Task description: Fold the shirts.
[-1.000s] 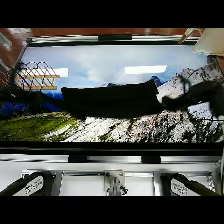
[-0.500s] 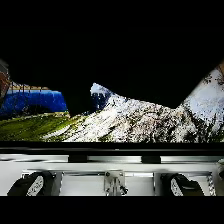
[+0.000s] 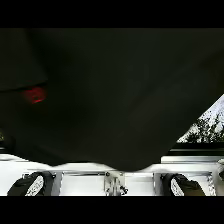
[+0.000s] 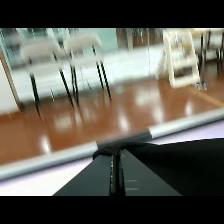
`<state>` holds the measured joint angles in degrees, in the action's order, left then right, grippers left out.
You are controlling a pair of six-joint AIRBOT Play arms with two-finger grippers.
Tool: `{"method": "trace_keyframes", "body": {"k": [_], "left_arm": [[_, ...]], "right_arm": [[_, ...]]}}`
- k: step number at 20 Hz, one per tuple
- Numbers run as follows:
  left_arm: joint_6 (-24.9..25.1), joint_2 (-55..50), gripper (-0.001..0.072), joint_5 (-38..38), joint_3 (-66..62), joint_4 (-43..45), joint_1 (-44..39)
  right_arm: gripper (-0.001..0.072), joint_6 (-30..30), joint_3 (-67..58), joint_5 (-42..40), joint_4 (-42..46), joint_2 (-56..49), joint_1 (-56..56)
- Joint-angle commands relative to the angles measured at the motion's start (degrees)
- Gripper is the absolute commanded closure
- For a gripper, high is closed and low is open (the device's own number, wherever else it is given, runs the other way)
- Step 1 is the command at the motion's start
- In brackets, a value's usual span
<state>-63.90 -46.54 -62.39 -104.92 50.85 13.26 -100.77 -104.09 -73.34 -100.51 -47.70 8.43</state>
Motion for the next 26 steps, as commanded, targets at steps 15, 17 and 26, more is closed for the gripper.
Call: {"method": "trace_keyframes", "body": {"k": [15,17,26], "left_arm": [[-3.02,-46.58,0.0679,26.45,23.52,-8.90,-9.62],[-3.04,-49.48,0.0679,31.28,23.52,-8.92,-11.10],[-2.56,-52.35,0.0678,27.36,23.50,-8.83,-12.83]], "right_arm": [[0.0654,6.64,17.90,35.01,-13.86,-49.22,-0.09],[0.0654,6.64,17.90,38.62,-13.84,-51.43,-0.09],[0.0654,5.97,17.84,34.25,-14.03,-54.16,-0.07]]}}
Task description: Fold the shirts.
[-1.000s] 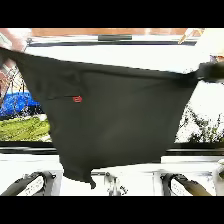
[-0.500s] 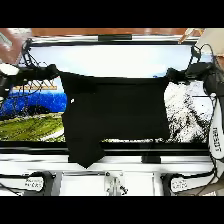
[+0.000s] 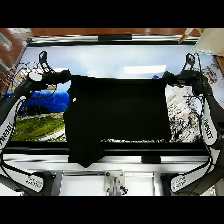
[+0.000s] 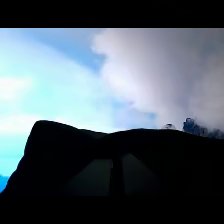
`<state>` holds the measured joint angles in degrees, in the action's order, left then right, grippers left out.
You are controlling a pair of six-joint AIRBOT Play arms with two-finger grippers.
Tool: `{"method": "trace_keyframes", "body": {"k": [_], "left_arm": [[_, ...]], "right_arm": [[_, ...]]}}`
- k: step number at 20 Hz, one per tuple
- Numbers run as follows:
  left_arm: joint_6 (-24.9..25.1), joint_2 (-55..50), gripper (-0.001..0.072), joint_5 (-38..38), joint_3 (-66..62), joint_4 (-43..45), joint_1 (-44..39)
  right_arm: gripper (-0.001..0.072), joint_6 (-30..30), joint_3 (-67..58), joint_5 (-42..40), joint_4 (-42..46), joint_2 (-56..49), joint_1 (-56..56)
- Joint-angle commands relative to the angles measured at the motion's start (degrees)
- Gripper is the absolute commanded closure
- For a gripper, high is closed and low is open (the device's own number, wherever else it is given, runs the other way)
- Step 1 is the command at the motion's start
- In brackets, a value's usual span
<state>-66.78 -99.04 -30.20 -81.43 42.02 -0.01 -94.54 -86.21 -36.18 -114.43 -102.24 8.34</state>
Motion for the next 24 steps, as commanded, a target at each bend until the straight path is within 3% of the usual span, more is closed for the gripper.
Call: {"method": "trace_keyframes", "body": {"k": [1,6,9,17,24], "left_arm": [[0.31,0.68,0.0678,-8.94,-0.09,0.04,1.27],[0.00,1.01,0.0679,-36.15,-0.94,4.37,6.21],[0.02,0.85,0.0679,-45.55,-0.92,6.45,6.12],[-1.44,-1.49,0.0679,-46.42,-0.81,11.61,5.22],[-1.46,-1.51,0.0678,-47.52,-0.81,11.58,5.22]], "right_arm": [[0.0654,-0.70,-0.04,-6.14,0.15,1.46,0.04],[0.0654,-0.66,-0.02,-25.77,8.70,4.96,0.04],[0.0654,-0.55,0.04,-31.06,11.50,4.04,0.04],[0.0654,0.90,0.04,-35.89,10.05,2.99,0.02],[0.0653,2.32,0.04,-32.37,14.12,2.99,0.04]]}}
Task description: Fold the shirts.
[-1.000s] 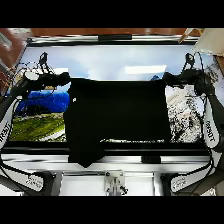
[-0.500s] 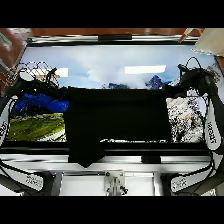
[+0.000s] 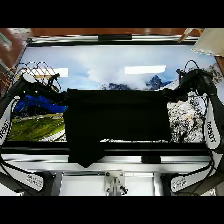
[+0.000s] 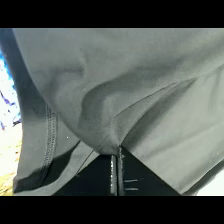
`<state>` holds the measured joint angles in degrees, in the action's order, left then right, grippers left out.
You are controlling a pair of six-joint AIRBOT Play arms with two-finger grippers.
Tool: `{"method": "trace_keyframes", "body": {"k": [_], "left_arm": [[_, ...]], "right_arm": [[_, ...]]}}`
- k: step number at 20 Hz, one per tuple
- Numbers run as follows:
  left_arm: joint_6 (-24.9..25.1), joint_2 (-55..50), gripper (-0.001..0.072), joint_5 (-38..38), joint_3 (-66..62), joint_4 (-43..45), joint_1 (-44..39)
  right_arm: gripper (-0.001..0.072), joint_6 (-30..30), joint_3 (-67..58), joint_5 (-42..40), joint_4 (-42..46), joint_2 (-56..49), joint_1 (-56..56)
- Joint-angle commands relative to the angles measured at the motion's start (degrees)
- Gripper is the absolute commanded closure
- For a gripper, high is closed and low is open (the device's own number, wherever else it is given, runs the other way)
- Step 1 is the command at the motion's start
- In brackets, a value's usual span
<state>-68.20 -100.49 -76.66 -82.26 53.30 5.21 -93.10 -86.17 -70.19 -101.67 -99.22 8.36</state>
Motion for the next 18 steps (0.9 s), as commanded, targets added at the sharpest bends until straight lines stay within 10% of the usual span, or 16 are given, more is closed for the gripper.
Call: {"method": "trace_keyframes", "body": {"k": [1,12,13,14,15,18], "left_arm": [[-0.02,-0.04,0.0678,-1.92,0.02,0.31,0.02],[-0.09,-1.51,0.0677,-1.49,0.02,0.28,0.20],[-0.09,-1.42,0.0574,-2.58,-0.13,0.13,0.24],[-0.07,-1.38,0.0292,-4.87,-0.55,0.07,0.44],[-0.04,-1.36,0.0150,-7.50,-1.36,0.46,0.92],[-4.00,0.74,0.0172,-14.08,-1.18,1.14,4.61]], "right_arm": [[0.0653,1.03,0.00,2.40,1.36,-0.02,0.02],[0.0612,1.42,-0.02,0.31,0.17,-3.87,0.02],[0.0382,1.38,-0.04,-0.02,0.20,-3.65,0.04],[0.0242,0.55,-0.07,-0.94,0.59,-3.08,0.04],[0.0244,-0.39,-0.07,-2.64,2.38,-2.01,0.04],[0.0244,-2.73,-0.04,-11.65,9.14,2.25,1.31]]}}
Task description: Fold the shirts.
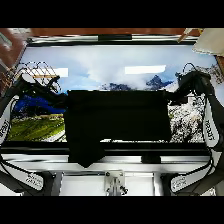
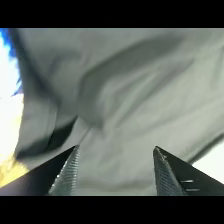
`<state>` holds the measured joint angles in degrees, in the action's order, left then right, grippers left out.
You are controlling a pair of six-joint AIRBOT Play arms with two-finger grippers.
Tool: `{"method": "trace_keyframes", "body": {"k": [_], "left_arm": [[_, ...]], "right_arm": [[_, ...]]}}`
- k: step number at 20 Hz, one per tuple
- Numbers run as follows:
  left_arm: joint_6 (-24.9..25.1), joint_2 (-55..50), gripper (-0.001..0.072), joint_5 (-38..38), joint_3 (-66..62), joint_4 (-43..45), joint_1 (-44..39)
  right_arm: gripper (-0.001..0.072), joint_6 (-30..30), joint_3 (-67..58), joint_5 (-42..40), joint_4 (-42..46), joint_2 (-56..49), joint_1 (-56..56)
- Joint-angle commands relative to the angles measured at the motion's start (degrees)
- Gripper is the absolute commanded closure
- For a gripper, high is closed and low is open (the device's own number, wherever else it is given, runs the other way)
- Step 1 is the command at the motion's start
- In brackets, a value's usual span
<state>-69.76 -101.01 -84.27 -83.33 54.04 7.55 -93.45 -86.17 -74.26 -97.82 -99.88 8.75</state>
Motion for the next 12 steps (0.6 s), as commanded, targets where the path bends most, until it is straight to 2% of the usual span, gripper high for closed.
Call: {"method": "trace_keyframes", "body": {"k": [1,3,6,8,10,12], "left_arm": [[-2.56,3.10,0.0172,-8.81,1.27,0.39,3.50],[-1.36,9.38,0.0172,-8.90,8.70,0.42,5.55],[0.81,21.64,0.0172,-0.92,29.24,0.37,8.37],[4.28,28.52,0.0177,2.34,41.92,0.26,9.62],[7.48,32.54,0.0282,3.52,49.09,0.15,10.19],[8.76,33.92,0.0307,5.38,52.68,-0.26,10.14]], "right_arm": [[0.0244,-3.63,0.09,-11.19,5.11,4.50,2.58],[0.0244,-3.67,2.67,-14.38,3.23,8.44,6.97],[0.0243,-5.03,10.80,-13.77,-0.72,15.76,12.96],[0.0243,-5.75,15.80,-12.17,-1.51,19.54,15.41],[0.0243,-5.84,18.58,-11.17,-2.54,21.18,16.65],[0.0243,-5.81,19.28,-10.99,-3.65,21.22,16.70]]}}
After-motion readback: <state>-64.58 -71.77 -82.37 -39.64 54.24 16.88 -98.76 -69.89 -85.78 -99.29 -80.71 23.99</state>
